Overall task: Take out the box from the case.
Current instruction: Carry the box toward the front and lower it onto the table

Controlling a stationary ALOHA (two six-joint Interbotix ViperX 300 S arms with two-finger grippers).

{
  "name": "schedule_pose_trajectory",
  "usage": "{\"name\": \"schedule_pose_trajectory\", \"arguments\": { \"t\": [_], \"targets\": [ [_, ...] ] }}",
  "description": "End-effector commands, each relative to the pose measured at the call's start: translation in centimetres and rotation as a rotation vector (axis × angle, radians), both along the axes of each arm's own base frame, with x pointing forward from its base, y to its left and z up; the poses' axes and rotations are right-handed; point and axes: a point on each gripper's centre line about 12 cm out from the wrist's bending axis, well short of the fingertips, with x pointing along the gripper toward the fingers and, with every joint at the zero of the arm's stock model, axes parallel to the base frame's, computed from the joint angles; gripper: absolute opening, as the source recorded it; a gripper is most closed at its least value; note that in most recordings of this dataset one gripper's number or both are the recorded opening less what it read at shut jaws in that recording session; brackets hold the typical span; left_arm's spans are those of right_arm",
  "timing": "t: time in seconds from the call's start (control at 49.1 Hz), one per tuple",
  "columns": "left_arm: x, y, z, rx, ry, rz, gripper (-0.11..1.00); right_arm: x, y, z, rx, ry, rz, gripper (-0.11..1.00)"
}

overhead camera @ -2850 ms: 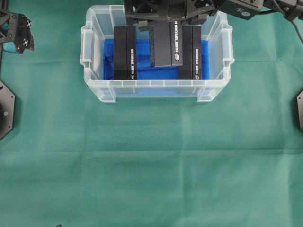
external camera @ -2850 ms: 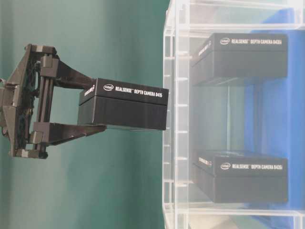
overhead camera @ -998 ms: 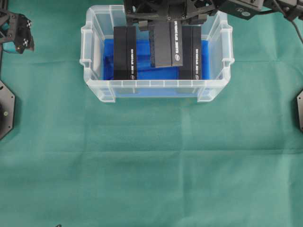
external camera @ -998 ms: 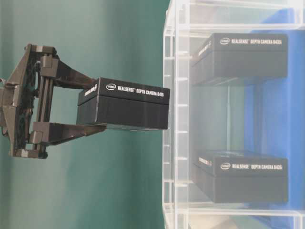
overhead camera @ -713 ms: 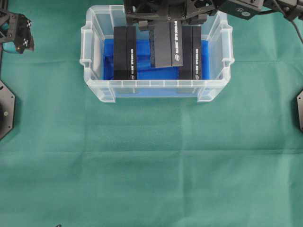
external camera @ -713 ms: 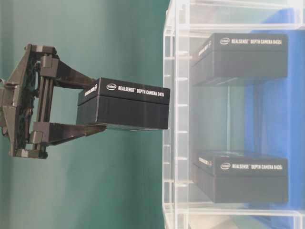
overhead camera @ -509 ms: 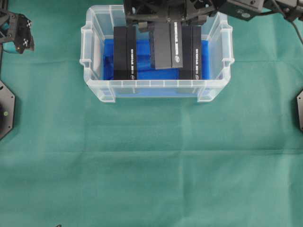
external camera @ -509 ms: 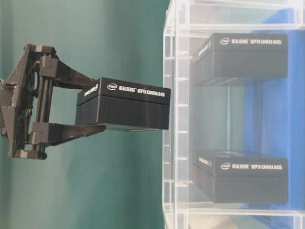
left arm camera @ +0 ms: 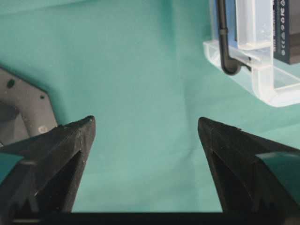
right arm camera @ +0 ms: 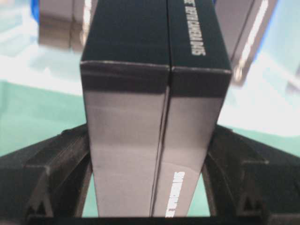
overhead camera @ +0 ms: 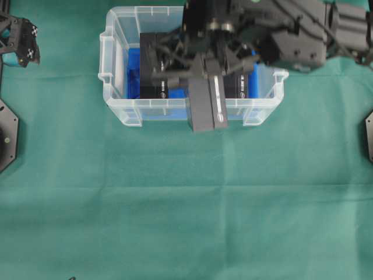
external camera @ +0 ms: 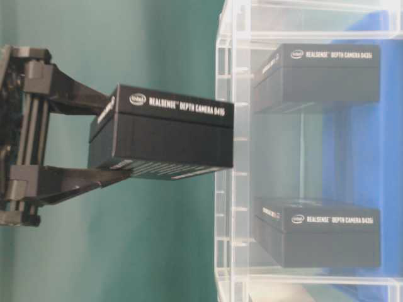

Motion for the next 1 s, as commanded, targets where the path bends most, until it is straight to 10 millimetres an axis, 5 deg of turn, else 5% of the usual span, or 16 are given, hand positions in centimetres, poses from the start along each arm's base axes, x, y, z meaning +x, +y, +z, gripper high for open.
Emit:
{"name": "schedule_pose_trajectory", "arguments": {
  "t": [0.0,0.611,0.977],
  "targets": [
    [-0.1,0.1,0.4,0.007,-0.012,0.007,0.9,-1.7,1.4,4.0,-0.01,-0.092,0.007,0.68],
    [-0.1,0.1,0.4,0.008,-0.012,0.008,0.9,-1.8,11.2,3.6,0.05,-0.113,-0.023,0.68],
    [-0.1,0.1,0.4,0.006,-0.013,0.01,0.9,-2.0,12.9,3.3,0.06,-0.105,-0.046,0.68]
  ]
}}
